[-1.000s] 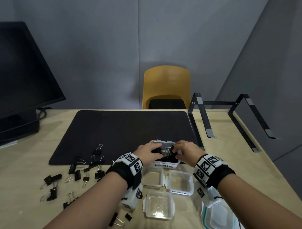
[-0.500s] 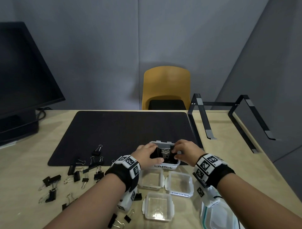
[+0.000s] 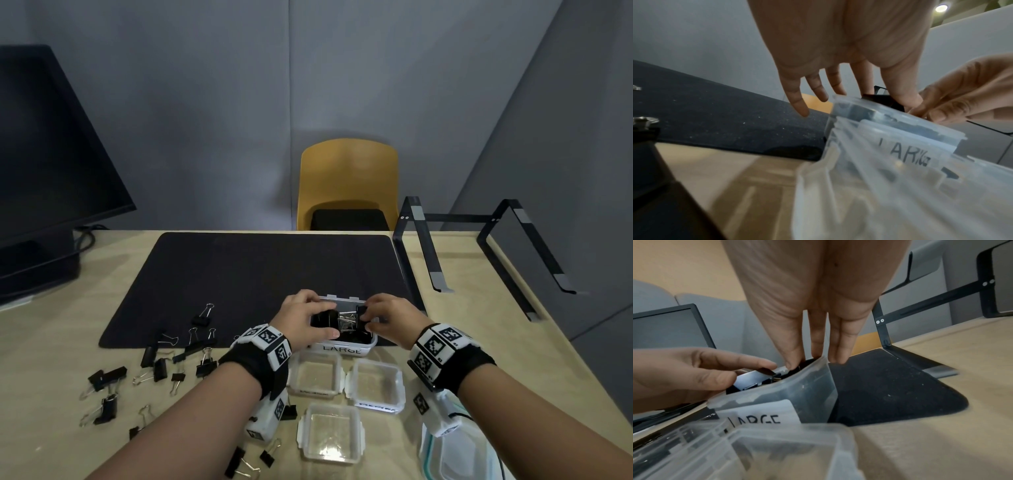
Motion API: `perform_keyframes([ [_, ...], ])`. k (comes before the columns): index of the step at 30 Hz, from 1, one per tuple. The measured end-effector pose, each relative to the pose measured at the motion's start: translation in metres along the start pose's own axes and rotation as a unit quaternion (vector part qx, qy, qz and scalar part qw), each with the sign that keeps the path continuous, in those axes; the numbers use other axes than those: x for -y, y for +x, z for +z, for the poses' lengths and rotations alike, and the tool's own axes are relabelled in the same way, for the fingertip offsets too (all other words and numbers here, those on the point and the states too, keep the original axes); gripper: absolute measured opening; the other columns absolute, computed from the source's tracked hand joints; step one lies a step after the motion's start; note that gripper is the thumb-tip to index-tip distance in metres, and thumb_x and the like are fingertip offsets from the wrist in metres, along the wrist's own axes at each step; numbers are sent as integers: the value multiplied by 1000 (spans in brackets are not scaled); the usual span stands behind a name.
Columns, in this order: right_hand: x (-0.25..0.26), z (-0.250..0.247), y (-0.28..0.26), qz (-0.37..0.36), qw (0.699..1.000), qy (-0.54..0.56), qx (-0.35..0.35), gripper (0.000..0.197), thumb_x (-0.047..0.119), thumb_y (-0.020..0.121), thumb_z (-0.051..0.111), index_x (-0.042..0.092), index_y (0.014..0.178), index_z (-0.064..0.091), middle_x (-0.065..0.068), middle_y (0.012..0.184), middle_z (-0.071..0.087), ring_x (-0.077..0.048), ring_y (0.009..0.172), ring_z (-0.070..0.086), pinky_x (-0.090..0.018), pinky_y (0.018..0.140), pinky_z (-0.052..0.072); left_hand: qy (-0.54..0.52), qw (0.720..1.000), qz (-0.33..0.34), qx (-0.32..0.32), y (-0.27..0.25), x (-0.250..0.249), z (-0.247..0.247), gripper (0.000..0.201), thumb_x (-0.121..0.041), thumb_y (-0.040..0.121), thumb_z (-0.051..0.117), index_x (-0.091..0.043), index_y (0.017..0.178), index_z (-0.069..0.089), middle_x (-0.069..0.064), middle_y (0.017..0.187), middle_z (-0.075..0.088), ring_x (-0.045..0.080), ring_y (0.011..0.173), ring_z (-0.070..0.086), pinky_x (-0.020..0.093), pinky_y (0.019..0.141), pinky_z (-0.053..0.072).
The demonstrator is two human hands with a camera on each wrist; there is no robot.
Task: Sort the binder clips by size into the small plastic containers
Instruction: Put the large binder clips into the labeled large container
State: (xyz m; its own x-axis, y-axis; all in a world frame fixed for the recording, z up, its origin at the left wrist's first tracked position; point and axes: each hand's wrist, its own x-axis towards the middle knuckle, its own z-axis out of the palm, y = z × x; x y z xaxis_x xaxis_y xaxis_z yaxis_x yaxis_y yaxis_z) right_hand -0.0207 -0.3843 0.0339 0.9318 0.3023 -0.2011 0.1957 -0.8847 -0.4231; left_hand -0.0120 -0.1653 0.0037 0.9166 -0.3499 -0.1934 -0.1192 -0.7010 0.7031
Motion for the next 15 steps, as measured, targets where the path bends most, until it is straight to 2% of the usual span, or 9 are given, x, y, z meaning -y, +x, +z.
perform_keyframes([
  [5,-2,4,-2,0,1000,9,-19,25,21,88,61,18,112,66,3,125,52,-12,109,53,-20,95,40,11,1000,-1,4,2,-2,0,55,-41,77,73,-36,129,55,-8,123,36,10,120,27,21,101,24],
  [9,-2,7,-5,12,998,32,-44,28,24,87,62,18,115,63,4,125,53,-12,108,54,-27,97,44,12,1000,-3,-17,2,-2,5,52,-42,73,77,-38,121,58,-10,115,37,10,116,30,24,101,29],
  [15,0,4,-4,8,999,18,-36,25,25,89,60,19,111,67,3,122,53,-13,106,54,-25,94,43,10,999,-4,-51,0,-4,16,49,-41,73,76,-37,118,58,-12,114,37,8,115,29,23,99,29],
])
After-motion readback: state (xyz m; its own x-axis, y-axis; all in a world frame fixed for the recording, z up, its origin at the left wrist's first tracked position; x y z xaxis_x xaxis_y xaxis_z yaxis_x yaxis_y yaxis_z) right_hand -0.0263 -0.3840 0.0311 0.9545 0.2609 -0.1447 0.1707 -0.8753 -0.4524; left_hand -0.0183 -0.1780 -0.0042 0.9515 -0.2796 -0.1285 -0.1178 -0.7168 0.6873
